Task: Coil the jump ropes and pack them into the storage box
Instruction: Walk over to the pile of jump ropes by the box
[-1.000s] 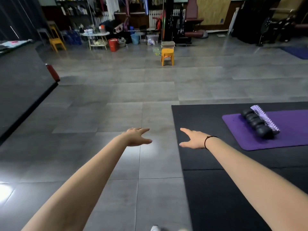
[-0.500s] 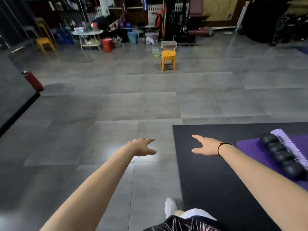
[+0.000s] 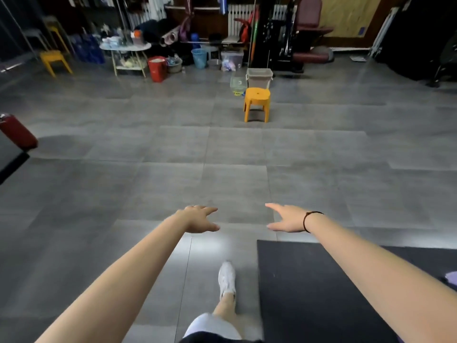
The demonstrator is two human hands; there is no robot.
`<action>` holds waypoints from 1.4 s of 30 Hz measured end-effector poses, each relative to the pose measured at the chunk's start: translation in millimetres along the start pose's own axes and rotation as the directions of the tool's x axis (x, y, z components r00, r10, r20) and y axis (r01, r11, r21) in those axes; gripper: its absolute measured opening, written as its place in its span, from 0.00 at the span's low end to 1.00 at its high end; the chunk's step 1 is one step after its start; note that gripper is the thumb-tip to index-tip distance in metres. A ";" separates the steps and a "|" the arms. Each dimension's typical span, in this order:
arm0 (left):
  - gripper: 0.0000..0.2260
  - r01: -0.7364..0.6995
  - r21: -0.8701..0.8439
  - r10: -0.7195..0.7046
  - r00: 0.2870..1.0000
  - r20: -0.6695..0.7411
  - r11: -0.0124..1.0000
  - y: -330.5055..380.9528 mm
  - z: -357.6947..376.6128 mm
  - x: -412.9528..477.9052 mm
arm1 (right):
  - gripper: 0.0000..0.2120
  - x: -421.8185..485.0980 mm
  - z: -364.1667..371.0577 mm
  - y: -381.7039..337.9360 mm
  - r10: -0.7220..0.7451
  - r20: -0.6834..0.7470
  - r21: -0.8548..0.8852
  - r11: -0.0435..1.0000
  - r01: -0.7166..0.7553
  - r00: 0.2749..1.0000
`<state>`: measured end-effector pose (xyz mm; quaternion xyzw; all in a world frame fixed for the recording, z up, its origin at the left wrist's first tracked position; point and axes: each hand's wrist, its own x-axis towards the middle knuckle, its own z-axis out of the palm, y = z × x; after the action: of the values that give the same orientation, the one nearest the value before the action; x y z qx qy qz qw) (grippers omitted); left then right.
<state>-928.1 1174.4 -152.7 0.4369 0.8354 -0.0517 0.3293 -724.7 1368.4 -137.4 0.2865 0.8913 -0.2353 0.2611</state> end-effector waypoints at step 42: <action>0.28 -0.009 0.042 0.003 0.989 0.145 0.999 -121.8 -841.4 1065.2 | 0.30 1001.5 -816.8 162.5 0.066 0.047 0.129 0.989 -0.072 0.997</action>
<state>-1873.5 2156.0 -157.1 0.4414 0.8067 -0.1002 0.3799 -1592.2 2339.5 -167.5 0.3287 0.8578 -0.2899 0.2685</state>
